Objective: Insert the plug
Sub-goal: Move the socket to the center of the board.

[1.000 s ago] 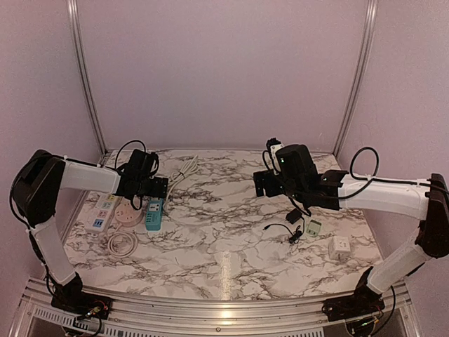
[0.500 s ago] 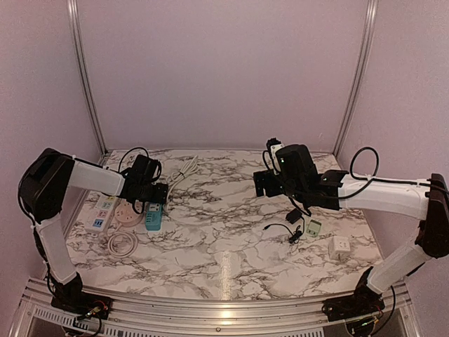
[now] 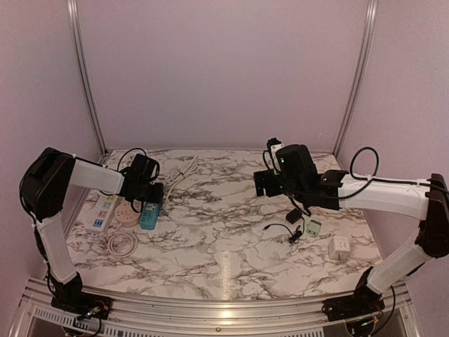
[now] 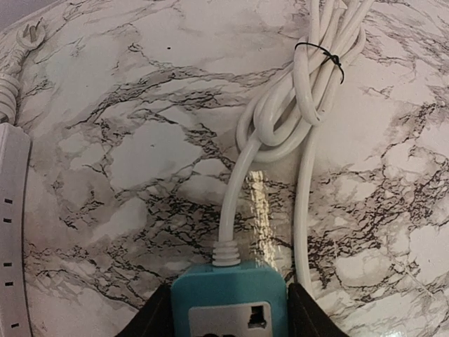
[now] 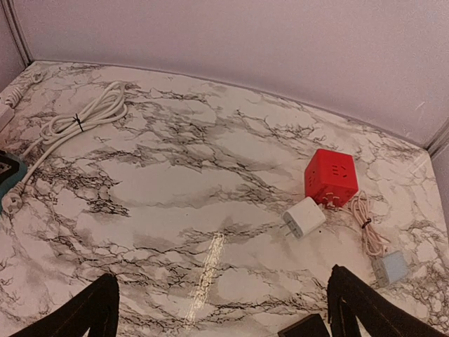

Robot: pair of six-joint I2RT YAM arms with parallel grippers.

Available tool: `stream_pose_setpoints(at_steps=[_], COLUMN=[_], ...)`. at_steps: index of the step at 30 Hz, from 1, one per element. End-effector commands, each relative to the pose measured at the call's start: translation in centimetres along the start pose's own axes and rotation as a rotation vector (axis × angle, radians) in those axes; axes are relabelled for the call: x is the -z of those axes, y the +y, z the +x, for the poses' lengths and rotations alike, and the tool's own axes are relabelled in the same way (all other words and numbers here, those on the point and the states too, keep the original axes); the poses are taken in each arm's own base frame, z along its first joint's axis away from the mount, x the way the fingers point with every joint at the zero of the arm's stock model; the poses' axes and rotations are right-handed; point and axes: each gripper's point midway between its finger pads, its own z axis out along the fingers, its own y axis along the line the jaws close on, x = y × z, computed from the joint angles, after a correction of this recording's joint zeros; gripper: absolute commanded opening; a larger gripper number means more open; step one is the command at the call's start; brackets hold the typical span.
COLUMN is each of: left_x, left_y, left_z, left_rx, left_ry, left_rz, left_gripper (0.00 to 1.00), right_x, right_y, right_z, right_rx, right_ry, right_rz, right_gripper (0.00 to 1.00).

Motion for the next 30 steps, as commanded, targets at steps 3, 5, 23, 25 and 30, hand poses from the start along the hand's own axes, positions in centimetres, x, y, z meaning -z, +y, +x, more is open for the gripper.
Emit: stream_pose_setpoints(at_steps=[3, 5, 23, 25, 30], left_x=[-0.5, -0.5, 0.9, 1.4, 1.9], left_y=[-2.2, -3.1, -12.6, -13.0, -14.0], left_z=[0.0, 0.0, 3.4, 4.2, 5.0], left_rx=[0.013, 0.028, 0.057, 0.054, 0.044], left_ry=[0.032, 0.037, -0.049, -0.061, -0.084], left_rz=[0.119, 0.168, 0.233, 0.226, 0.217], left_gripper=[0.39, 0.4, 0.49, 0.49, 0.5], right_x=[0.4, 0.4, 0.1, 0.0, 0.1], right_y=[-0.2, -0.2, -1.0, -1.0, -1.2], right_z=[-1.9, -1.9, -1.8, -1.8, -1.9], right_rx=[-0.034, -0.036, -0.028, -0.029, -0.03], right_ry=[-0.043, -0.044, -0.057, -0.055, -0.057], right_rz=[0.012, 0.012, 0.062, 0.063, 0.071], right_gripper=[0.99, 0.98, 0.99, 0.99, 0.99])
